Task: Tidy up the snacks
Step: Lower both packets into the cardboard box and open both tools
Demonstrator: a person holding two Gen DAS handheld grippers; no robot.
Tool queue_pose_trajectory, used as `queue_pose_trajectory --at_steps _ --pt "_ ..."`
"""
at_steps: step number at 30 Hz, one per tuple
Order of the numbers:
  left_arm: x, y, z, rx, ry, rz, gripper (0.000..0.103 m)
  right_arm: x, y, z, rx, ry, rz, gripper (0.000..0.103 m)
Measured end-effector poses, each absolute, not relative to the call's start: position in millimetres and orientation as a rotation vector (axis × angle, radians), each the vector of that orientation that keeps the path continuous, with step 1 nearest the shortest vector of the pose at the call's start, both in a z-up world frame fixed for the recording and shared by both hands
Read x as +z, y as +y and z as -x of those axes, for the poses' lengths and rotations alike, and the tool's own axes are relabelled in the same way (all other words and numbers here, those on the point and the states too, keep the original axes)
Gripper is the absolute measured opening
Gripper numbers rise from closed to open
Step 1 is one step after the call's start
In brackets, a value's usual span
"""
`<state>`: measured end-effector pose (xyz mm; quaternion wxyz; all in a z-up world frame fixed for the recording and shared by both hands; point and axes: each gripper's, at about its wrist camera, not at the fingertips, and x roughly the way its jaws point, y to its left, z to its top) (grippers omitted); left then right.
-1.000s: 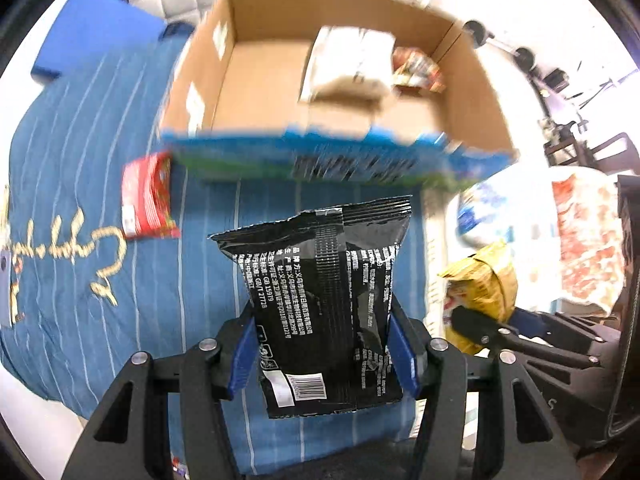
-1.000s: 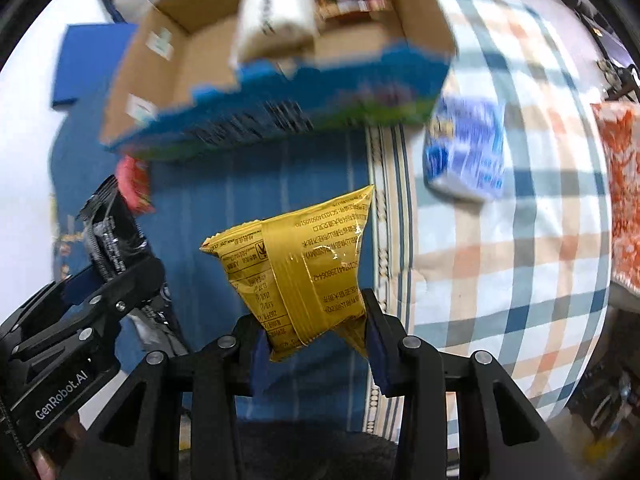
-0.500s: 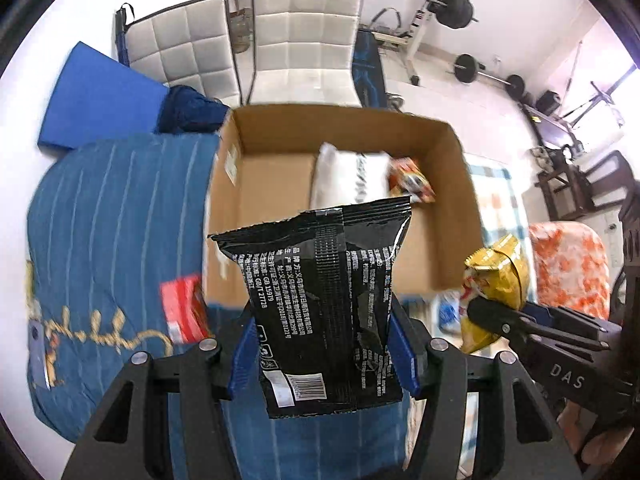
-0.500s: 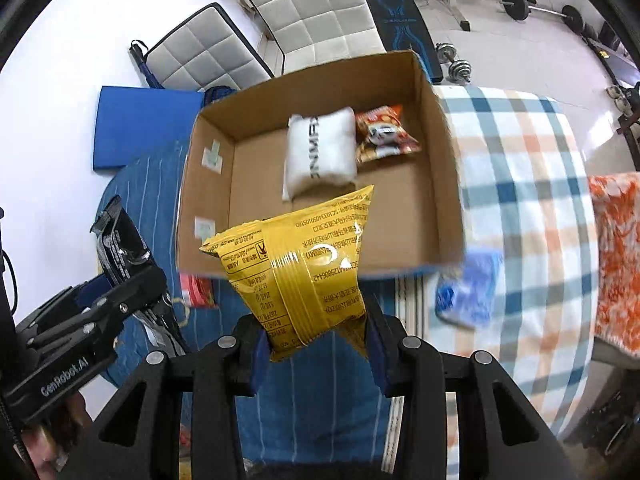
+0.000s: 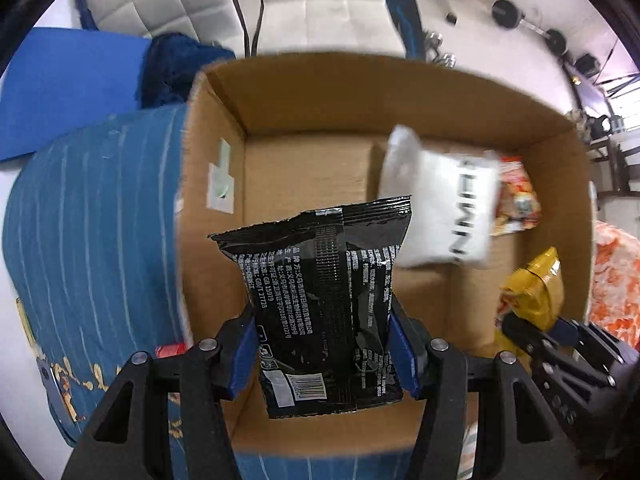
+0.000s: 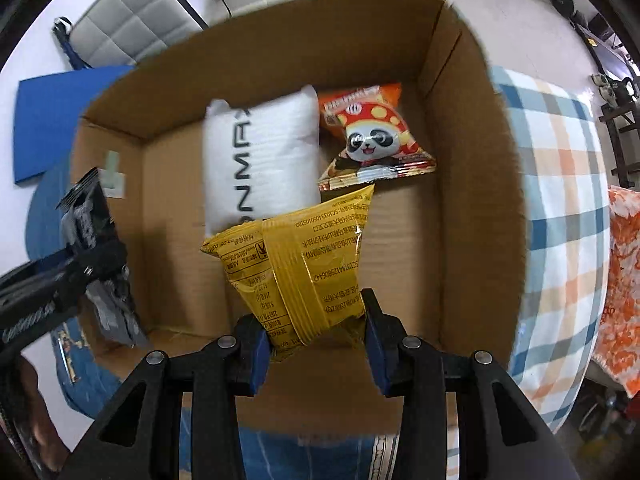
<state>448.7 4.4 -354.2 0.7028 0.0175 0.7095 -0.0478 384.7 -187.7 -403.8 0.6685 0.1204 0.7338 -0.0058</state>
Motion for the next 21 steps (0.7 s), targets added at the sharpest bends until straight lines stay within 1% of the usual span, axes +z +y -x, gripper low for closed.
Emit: queue_pose_trajectory --at_steps 4,8,12,17,21 --pt "-394 2 -468 -0.116 1.65 -0.062 0.055 -429 -182 -395 -0.025 1.697 -0.253 0.043" --pt "-417 -3 -479 -0.119 1.69 -0.076 0.055 -445 -182 -401 -0.09 1.719 -0.222 0.043" --pt "-429 -7 -486 -0.134 1.71 -0.074 0.055 -449 -181 -403 -0.109 1.732 -0.145 0.043" --pt "-438 -3 -492 -0.138 1.728 -0.063 0.055 -445 -188 -395 -0.067 1.756 -0.132 0.043" --pt "-445 -2 -497 -0.131 1.74 -0.085 0.055 -457 -196 -395 -0.064 1.785 -0.12 0.043"
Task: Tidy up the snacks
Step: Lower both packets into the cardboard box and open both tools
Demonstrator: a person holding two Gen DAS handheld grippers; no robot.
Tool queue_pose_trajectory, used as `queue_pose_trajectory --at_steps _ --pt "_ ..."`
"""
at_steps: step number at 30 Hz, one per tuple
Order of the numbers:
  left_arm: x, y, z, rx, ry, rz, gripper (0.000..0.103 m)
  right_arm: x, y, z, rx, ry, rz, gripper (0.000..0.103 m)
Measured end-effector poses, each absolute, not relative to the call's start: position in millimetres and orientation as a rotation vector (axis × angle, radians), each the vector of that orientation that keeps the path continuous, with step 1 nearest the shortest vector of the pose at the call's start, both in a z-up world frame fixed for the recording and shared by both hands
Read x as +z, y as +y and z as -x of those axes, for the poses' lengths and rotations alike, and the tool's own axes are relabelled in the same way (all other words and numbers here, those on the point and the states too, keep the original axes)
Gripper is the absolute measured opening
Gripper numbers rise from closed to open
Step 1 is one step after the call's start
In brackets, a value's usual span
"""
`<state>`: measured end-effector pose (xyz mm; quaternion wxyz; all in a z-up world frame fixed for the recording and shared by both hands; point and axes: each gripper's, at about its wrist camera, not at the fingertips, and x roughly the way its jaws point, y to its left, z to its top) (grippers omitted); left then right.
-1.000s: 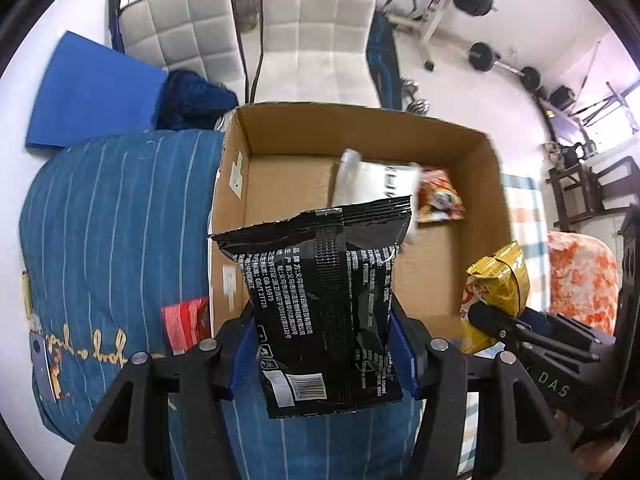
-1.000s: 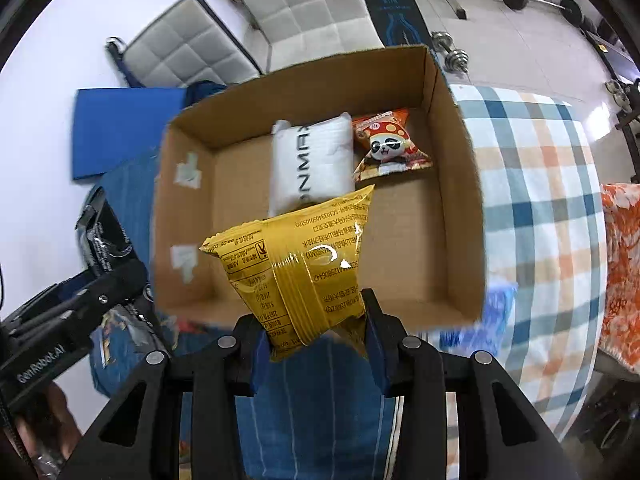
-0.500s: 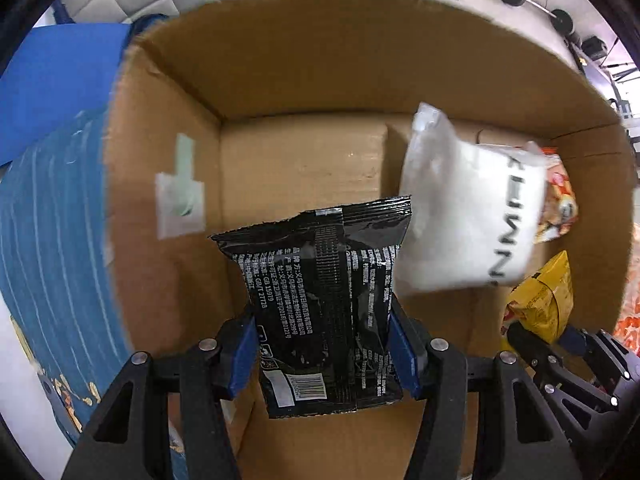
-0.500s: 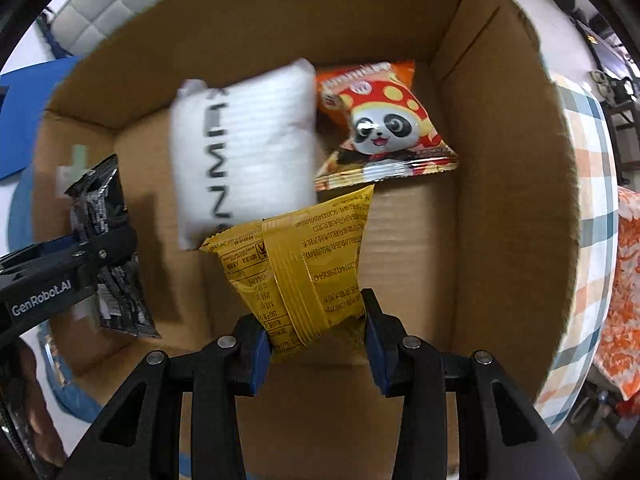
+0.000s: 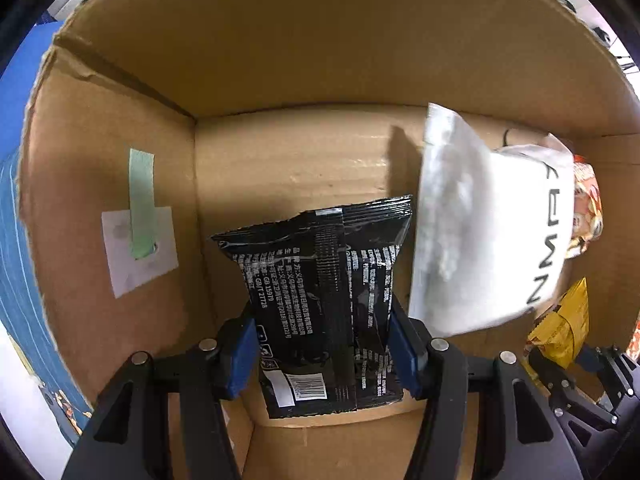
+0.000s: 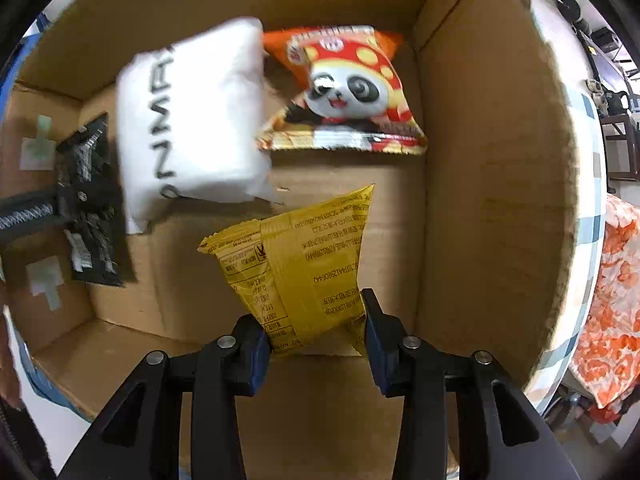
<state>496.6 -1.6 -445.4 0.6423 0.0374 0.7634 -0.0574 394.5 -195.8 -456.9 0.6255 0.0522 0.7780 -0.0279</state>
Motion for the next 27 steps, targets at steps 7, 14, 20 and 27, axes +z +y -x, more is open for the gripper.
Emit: queue_pose_trajectory --at_steps 7,14,20,27 --pt "-457 -5 -504 -0.136 1.76 -0.081 0.056 -474 -200 -398 -0.091 1.788 -0.124 0.044" --pt "-457 3 -507 -0.132 1.756 -0.078 0.056 -471 -208 -423 -0.104 1.773 -0.101 0.045" --pt "-453 -5 -496 -0.118 1.768 -0.101 0.056 -470 -206 -431 -0.1 1.77 -0.094 0.048" --pt "-436 -8 -484 -0.122 1.746 -0.078 0.061 -453 -187 -415 -0.086 1.757 -0.122 0.063"
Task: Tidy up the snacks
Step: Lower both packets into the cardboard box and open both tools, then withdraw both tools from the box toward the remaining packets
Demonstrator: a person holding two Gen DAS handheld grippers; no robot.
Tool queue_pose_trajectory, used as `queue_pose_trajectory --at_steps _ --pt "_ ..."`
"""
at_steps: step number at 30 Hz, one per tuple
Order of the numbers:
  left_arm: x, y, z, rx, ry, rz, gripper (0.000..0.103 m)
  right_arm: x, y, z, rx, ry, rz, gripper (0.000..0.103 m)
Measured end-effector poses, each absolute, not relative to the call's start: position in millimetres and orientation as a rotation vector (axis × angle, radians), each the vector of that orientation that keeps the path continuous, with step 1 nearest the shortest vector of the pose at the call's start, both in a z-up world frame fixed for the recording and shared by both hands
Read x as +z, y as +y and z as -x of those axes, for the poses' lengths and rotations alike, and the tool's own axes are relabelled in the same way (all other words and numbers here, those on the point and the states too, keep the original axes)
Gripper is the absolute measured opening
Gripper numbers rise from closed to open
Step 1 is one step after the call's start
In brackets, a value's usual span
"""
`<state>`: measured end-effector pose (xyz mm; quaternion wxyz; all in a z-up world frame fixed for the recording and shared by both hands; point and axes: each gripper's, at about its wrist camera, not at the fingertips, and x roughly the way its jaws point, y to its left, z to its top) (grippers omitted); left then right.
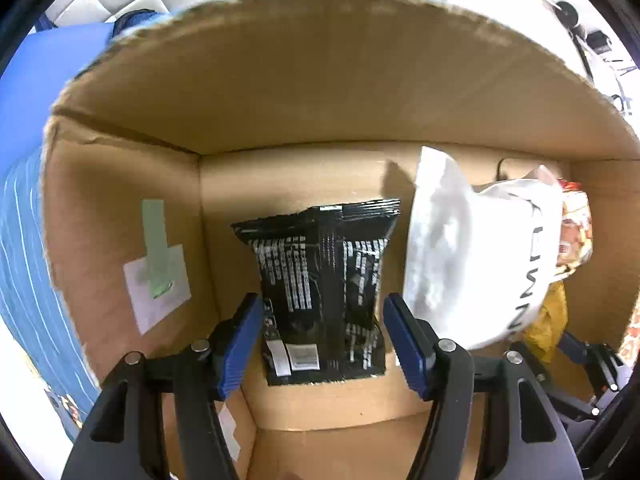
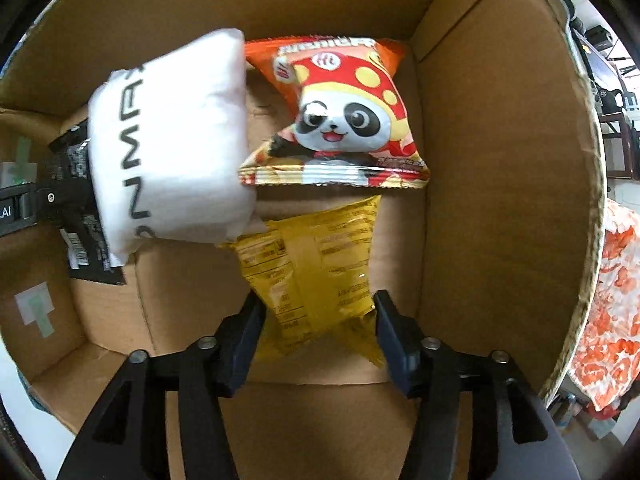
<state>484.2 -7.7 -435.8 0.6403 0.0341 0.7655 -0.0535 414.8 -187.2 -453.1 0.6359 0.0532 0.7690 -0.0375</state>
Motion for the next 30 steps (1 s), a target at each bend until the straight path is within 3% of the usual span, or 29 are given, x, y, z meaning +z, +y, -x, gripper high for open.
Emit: queue_pose_trajectory --at_steps 3,4,6,8,9,11,14,18,30 --pt "-422 -5 -478 -0.137 1.738 -0.042 0.063 -441 -182 -414 -0.075 1.745 -0.123 0.072" --pt "-417 -4 -474 -0.139 1.729 -0.036 0.07 -437 -181 -414 -0.071 1.739 -0.125 0.075" --pt "-406 -2 -461 -0.151 1.704 -0.038 0.071 -421 -180 -409 -0.064 1.717 -0.125 0.084" --pt "-393 0 -449 -0.139 1.665 -0.069 0.075 -408 -178 -407 -0.058 1.698 -0.122 0.085" --pt "-388 0 -444 -0.14 1.652 -0.076 0.082 -403 -177 -406 -0.053 1.69 -0.125 0.085" --pt "-377 1 -432 -0.138 1.628 -0.076 0.084 -388 -174 -402 -0.04 1.667 -0.134 0.085" --pt "-359 1 -418 -0.132 1.583 -0.068 0.095 -365 -171 -396 -0.024 1.625 -0.14 0.096" --pt "-320 0 -400 -0.129 1.508 -0.044 0.096 -335 -170 -385 -0.007 1.576 -0.14 0.103" --pt "-239 2 -361 -0.103 1.28 -0.036 0.097 -291 -183 -328 0.013 1.431 -0.115 0.103"
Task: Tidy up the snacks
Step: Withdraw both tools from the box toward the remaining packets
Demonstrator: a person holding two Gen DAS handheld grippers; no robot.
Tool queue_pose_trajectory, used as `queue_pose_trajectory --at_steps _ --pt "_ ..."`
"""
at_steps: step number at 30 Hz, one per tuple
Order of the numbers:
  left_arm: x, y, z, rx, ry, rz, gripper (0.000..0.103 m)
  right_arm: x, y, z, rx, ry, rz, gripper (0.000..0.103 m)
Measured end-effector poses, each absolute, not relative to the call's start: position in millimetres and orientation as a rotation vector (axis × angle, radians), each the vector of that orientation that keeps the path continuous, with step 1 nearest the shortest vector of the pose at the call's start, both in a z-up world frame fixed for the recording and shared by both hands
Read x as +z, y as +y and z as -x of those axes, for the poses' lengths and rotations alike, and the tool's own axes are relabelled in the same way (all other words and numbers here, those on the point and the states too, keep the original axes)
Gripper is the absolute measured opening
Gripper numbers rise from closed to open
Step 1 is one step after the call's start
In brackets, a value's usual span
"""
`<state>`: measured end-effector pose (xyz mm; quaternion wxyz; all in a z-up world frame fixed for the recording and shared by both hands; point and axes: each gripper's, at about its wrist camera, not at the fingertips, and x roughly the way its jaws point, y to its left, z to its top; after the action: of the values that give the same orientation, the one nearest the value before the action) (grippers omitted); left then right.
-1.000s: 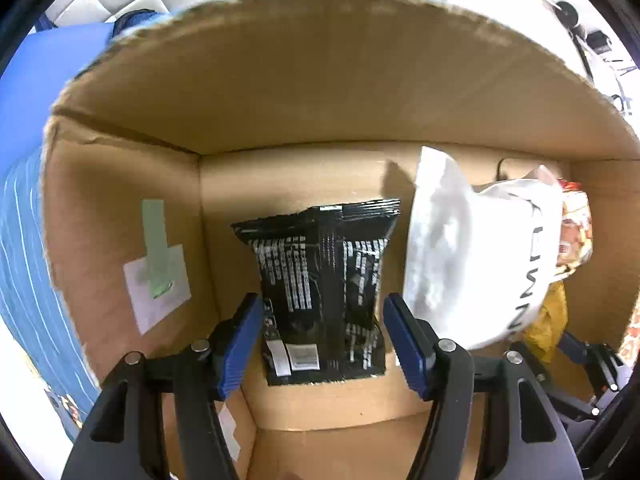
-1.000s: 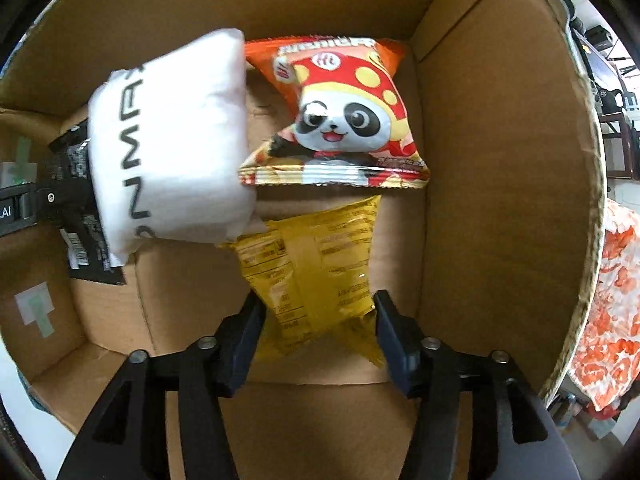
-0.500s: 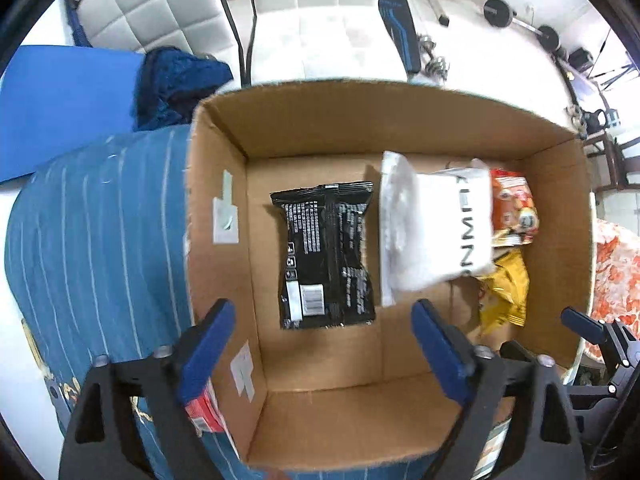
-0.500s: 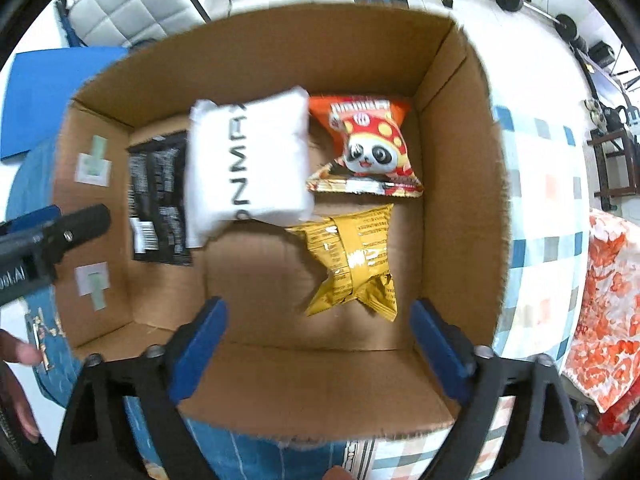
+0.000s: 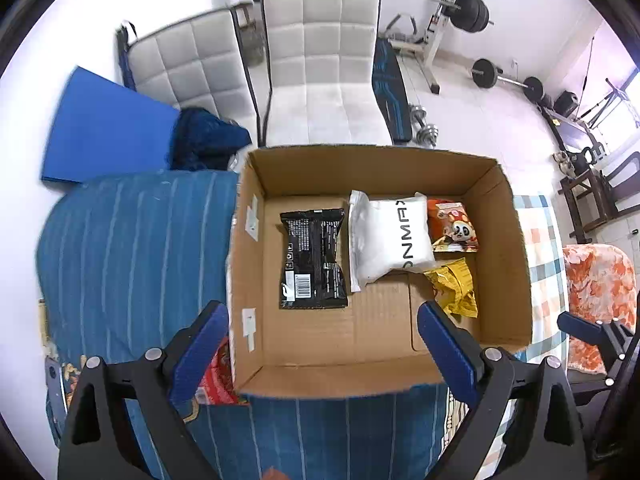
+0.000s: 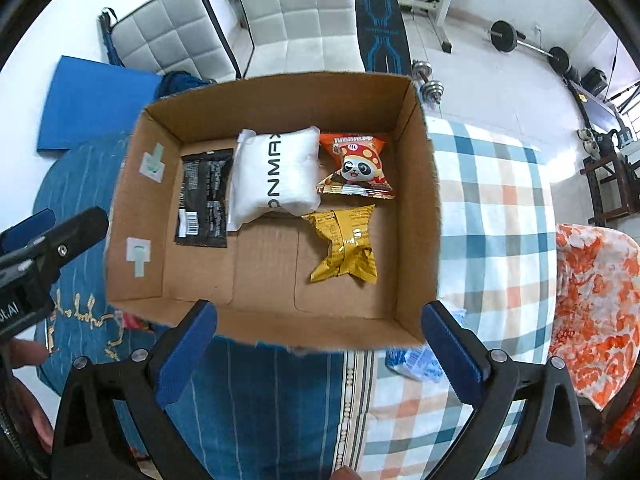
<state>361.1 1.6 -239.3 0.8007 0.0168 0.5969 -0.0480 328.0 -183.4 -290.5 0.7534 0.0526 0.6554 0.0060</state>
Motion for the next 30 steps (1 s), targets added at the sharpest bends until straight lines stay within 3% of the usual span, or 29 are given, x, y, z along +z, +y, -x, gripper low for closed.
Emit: queue_pose_trajectory --at_steps 14,23,30 --pt "-162 -1 -281 -0.046 1.074 -0.053 0.097 -215 -195 -254 0.024 1.26 -0.105 0.103" --pt "-143 1 -249 -0.041 1.036 -0.02 0.097 -176 -198 -225 0.053 1.166 -0.12 0.103" --pt "-152 22 -244 0.002 1.06 0.022 0.097 -189 -218 -219 0.092 1.192 -0.177 0.103"
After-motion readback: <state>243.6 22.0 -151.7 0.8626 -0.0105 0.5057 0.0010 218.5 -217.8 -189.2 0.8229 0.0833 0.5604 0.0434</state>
